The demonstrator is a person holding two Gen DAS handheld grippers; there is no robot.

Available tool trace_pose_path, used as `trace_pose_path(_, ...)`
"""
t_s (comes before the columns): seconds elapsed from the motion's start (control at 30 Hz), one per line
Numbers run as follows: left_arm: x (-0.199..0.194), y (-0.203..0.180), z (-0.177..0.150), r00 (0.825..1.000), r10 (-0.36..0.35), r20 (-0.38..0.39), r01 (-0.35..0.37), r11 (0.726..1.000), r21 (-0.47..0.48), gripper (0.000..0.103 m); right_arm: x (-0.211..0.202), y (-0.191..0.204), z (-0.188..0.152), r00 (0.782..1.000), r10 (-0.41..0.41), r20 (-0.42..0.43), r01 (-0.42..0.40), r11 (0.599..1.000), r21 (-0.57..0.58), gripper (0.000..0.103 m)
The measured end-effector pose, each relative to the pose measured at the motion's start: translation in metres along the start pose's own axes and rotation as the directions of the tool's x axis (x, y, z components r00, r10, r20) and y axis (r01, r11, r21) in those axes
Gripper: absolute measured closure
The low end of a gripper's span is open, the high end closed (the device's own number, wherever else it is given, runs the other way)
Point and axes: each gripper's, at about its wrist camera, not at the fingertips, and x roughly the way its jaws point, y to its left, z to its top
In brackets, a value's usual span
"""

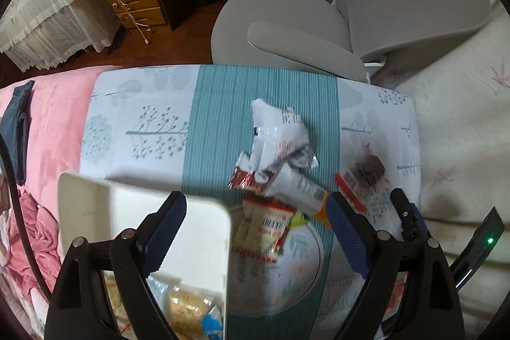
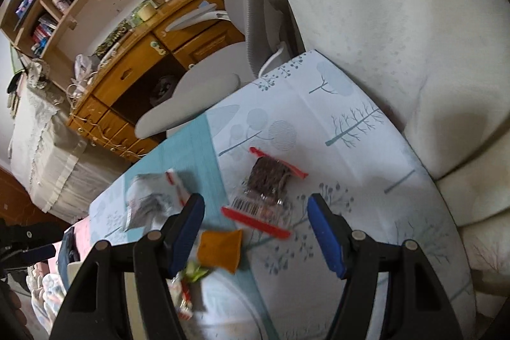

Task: Organize snacks
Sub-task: 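Withdraw both tools from the tray toward the remaining snacks, then grasp the red-trimmed chocolate packet with the right tool while the left grasps the white bag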

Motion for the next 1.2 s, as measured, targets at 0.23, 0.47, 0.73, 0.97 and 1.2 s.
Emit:
trace_pose_path(0.23,0.036,-0.015,0.020,0.999,-0.031,0.011,0.030,0.999,0.019,0.015,0.036,0.001,-0.001,0.998,-0.069,0.001,0.069,0.997,-0.025,0.035)
trace_pose_path(0.47,0.071,-0.027,0.030,1.000,-0.006,0.001,0.006,1.000,0.011,0.015,0.060,0.006,-0.005,0.991,-0.133,0.006,0.133,0.988,-0.073,0.035)
trace_pose_path(0.73,0.104,-0.033,0.037,0.999,0.017,-0.031,-0.018,1.000,-0.013,0.015,0.076,0.004,-0.007,0.986,-0.169,-0.013,0.168,0.985,-0.050,0.036)
trace_pose_path(0.97,0.126,-0.037,0.037,0.998,0.052,-0.037,-0.052,0.999,0.008,0.027,0.075,0.004,-0.006,0.988,-0.152,0.017,0.153,0.983,-0.105,0.053)
trace_pose_path(1.2,0.127,-0.035,0.035,1.000,0.013,-0.020,-0.013,1.000,0.023,0.040,0.072,-0.002,-0.006,0.994,-0.112,-0.002,0.111,0.986,-0.120,0.063)
